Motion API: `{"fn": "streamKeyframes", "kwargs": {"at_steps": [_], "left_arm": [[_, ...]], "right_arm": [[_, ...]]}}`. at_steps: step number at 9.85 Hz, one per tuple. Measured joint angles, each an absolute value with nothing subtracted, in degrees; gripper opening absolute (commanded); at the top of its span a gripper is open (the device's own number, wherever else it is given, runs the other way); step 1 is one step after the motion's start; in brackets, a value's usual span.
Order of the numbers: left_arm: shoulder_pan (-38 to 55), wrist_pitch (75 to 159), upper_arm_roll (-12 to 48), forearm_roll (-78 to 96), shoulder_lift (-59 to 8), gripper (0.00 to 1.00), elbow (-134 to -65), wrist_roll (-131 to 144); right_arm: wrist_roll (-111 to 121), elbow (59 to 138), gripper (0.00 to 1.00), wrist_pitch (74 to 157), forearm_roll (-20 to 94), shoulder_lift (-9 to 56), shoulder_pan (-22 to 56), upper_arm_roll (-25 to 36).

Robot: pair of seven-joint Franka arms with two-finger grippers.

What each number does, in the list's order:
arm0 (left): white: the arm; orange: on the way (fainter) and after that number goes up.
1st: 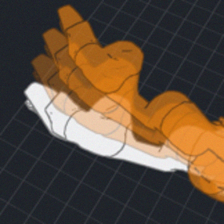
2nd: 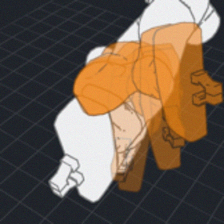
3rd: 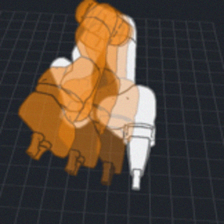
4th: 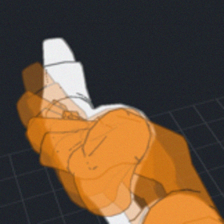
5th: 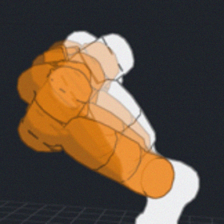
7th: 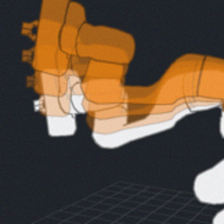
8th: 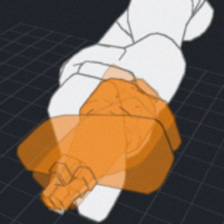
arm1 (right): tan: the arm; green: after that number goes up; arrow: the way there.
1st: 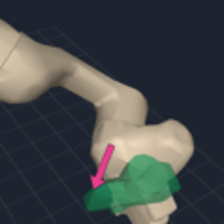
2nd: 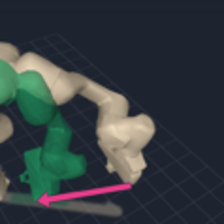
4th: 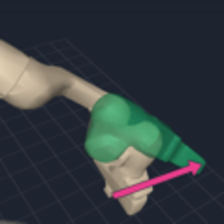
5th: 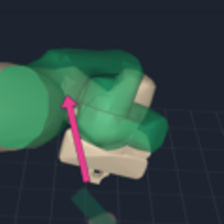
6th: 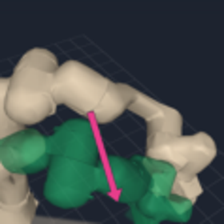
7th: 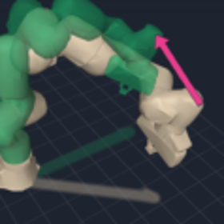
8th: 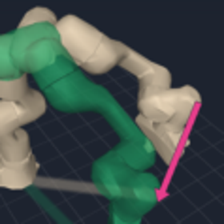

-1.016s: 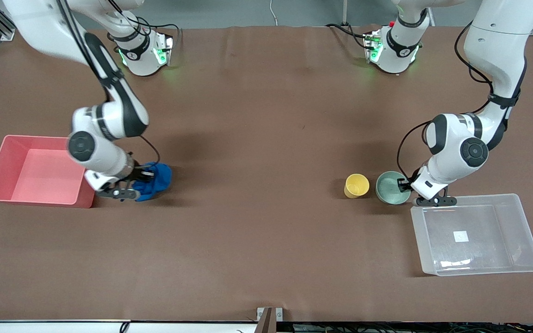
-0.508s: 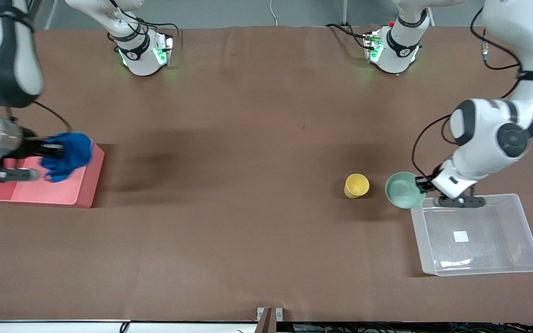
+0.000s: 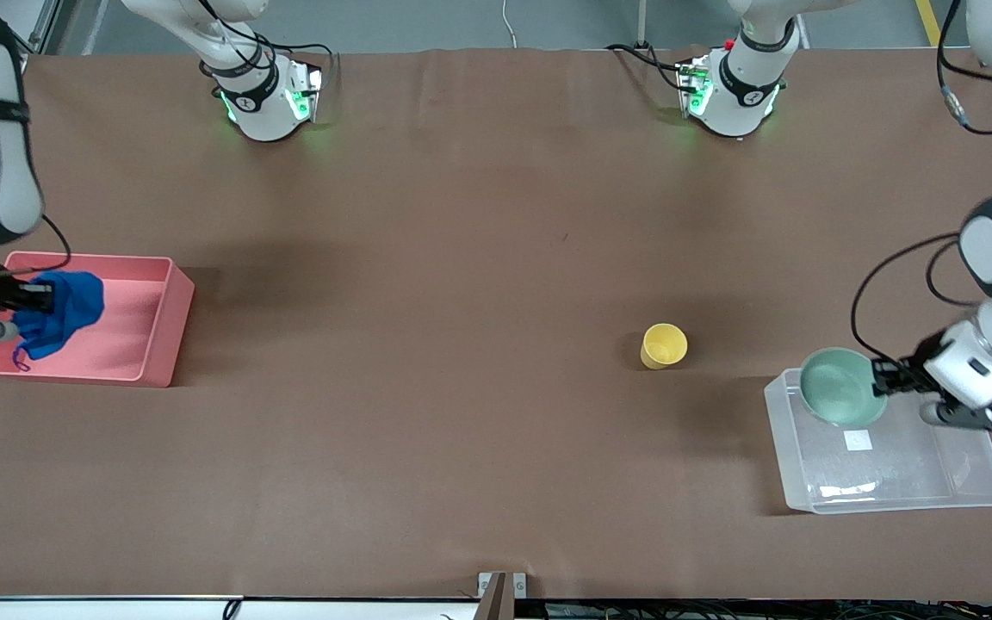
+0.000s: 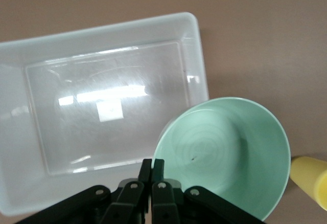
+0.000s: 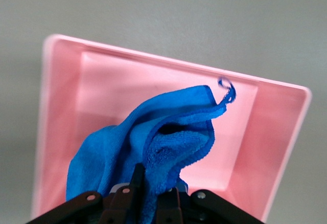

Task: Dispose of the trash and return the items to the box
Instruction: 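Carry the cloth into the pink bin while the left gripper carries the bowl, then release the cloth in the bin while the left gripper releases the bowl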

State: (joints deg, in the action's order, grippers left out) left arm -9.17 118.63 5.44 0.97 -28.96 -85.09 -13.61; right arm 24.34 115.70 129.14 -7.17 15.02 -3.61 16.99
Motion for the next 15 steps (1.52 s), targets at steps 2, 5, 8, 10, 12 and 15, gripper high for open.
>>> {"fn": "streamKeyframes", "kwargs": {"at_steps": [2, 5, 8, 10, 12, 15], "left_arm": [[-10.65, 118.91, 4.77, 0.97, -37.49, 0.01, -77.84, -17.55], [-10.96, 121.63, 3.29, 0.97, -44.13, 0.02, -74.56, -18.29], [-10.86, 126.35, 3.28, 0.97, -48.43, 0.11, -74.43, -17.39], [-10.79, 127.24, 3.29, 0.96, -49.35, 0.55, -74.24, -17.22], [-10.53, 127.23, 3.30, 0.57, -48.85, 0.72, -72.99, -17.19], [-10.27, 122.65, 3.63, -0.50, -43.44, 0.83, -72.47, -16.98]], "right_arm": [[24.34, 122.75, 1.00, 143.54, -7.17, 20.05, -4.12, 17.18], [24.31, 123.63, 1.00, 144.38, -7.17, 21.29, -3.90, 17.04], [22.11, 117.35, 1.00, 127.02, -4.69, 12.45, -2.94, 16.48], [16.94, 107.29, 1.00, 109.55, -2.18, 6.11, -3.33, 13.03], [8.84, 97.29, 1.00, 97.85, 0.07, 3.61, -4.86, 8.16], [-0.68, 93.38, 1.00, 90.31, 1.22, -0.73, -5.16, 4.93]]}}
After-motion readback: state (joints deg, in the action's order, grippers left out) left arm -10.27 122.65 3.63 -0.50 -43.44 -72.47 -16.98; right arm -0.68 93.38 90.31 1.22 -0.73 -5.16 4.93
